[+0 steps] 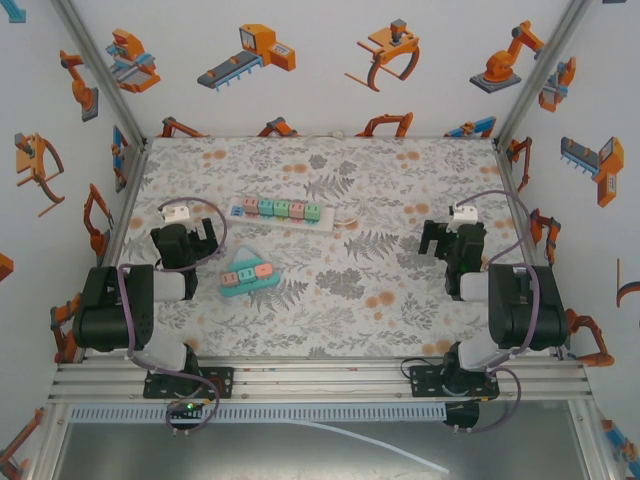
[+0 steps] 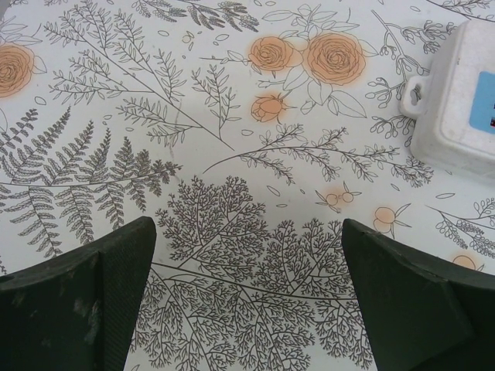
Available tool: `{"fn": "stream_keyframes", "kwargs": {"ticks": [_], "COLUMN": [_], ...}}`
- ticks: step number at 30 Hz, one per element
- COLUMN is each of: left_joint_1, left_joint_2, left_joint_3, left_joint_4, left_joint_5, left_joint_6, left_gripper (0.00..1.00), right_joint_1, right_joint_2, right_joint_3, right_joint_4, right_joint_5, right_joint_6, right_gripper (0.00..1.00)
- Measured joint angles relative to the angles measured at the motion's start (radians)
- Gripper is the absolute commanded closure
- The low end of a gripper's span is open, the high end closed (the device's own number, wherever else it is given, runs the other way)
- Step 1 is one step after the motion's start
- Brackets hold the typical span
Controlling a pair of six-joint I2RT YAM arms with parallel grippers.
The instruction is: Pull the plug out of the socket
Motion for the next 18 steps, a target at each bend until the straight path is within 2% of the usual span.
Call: {"fn": "stream_keyframes", "kwargs": {"ticks": [4,8,10,13,15,18], "left_joint_1": [0.000,0.000,0.000,-0.012,-0.039,-0.095], "left_joint_2": [-0.021,-0.166,-0.304,-0.458,-0.500,-0.505], "left_joint_3": [0.000,-0.005,0.023,0.200,0.362,0.517], "left_joint_4": [-0.023,-0.107,-0.246,-0.562,-0.748,-0.932], "left_joint_5": [-0.015,-0.042,-0.047,-0.053,-0.043,0.009], "left_joint_6": [-0.005,-0.017,-0.057,-0.173,-0.256,-0.358], "left_gripper": [0.03,0.03,0.03,0.03,0.03,0.03], "right_joint_1": [0.000,-0.001,-0.001,0.009,0.033,0.089], "right_joint_2": [-0.093,-0.275,-0.322,-0.343,-0.341,-0.321], "right_joint_3": [0.000,0.099,0.228,0.456,0.591,0.716], "right_joint_4": [-0.080,-0.346,-0.520,-0.763,-0.917,-1.073], "right_joint_5": [0.001,0.016,0.008,-0.024,-0.049,-0.103], "right_joint_6": [0.000,0.050,0.112,0.218,0.290,0.366], "right_gripper": [0.01,0.03,0.03,0.04,0.07,0.08]}}
